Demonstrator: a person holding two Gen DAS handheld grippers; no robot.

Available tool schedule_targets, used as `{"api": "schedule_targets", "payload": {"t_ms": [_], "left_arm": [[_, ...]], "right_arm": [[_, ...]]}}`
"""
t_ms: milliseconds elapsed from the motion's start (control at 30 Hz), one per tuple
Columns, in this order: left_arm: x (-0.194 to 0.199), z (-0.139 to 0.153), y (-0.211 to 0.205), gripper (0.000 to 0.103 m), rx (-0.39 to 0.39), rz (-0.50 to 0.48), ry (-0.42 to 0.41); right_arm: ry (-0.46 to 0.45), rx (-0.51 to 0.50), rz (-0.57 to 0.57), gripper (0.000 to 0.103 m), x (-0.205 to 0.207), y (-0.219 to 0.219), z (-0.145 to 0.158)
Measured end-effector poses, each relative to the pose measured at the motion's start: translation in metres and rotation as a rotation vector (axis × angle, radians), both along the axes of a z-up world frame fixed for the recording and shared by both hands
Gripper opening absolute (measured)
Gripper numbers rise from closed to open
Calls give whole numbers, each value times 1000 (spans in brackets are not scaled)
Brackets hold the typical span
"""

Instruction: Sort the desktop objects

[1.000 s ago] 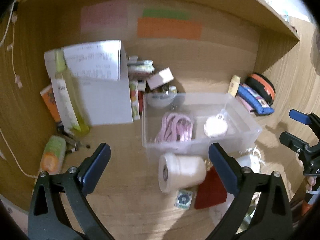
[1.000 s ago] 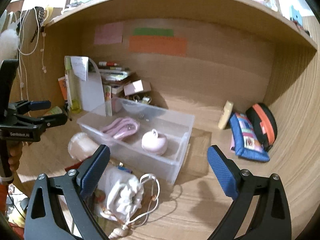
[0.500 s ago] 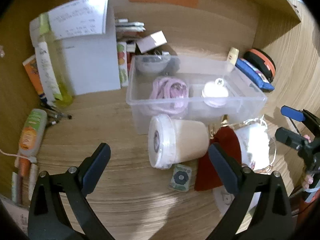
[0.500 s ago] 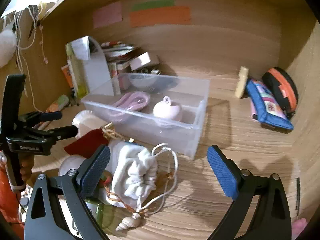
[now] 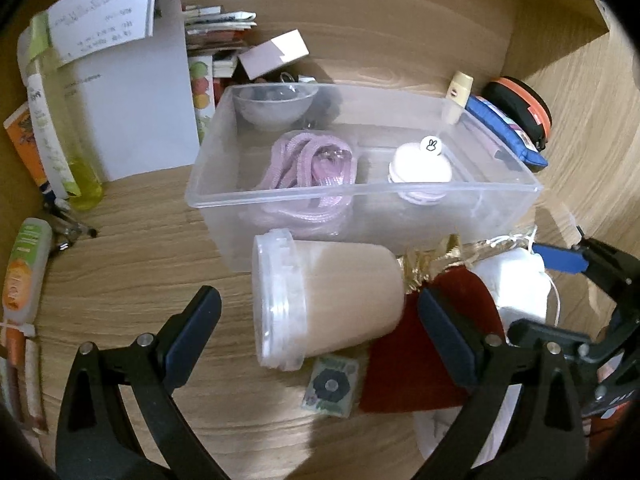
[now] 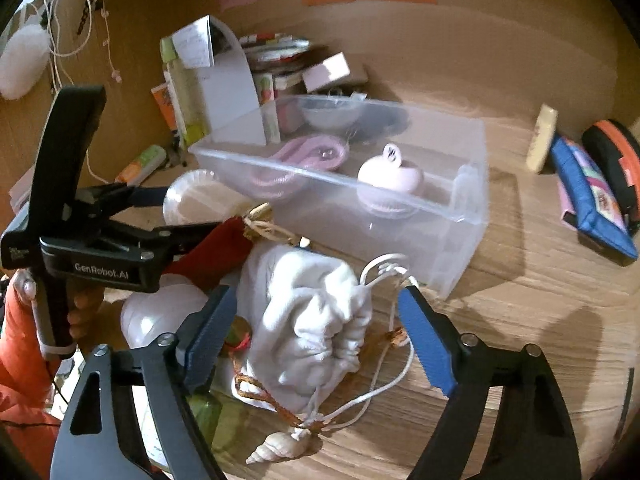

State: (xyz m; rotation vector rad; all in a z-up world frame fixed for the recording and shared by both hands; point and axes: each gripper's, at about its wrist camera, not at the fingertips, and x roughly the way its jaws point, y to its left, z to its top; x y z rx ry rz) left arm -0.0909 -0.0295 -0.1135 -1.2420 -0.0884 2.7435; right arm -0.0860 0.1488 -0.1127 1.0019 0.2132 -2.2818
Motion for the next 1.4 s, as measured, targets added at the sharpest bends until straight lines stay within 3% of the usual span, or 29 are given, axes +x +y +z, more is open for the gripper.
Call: {"api": "schedule_targets", "payload": {"t_ms": [233, 467, 567, 733, 867, 1167, 1400], "left_arm": [[-9, -7, 1, 100, 12, 1, -27], [-12, -10, -2, 100, 41, 7, -26], [-9, -8, -3, 99, 33, 20, -5], [-9, -8, -7, 91, 65, 15, -4], [-6, -6, -3, 75, 71, -3, 17], [1, -3, 1, 70, 28, 18, 61], [9, -1, -4, 67, 24, 34, 85]], "right_arm": [[-108, 8, 40, 62, -17, -12, -20], [-97, -32, 71, 38, -12, -9, -15], [-88, -53, 71, 33, -10, -5, -11], [-89, -85, 49, 28, -11, 1, -6], [-75, -107, 7, 26, -14, 10, 1], [-5, -138, -53, 26, -11, 29, 24], [-57, -112, -89, 26, -22, 23, 8]]}}
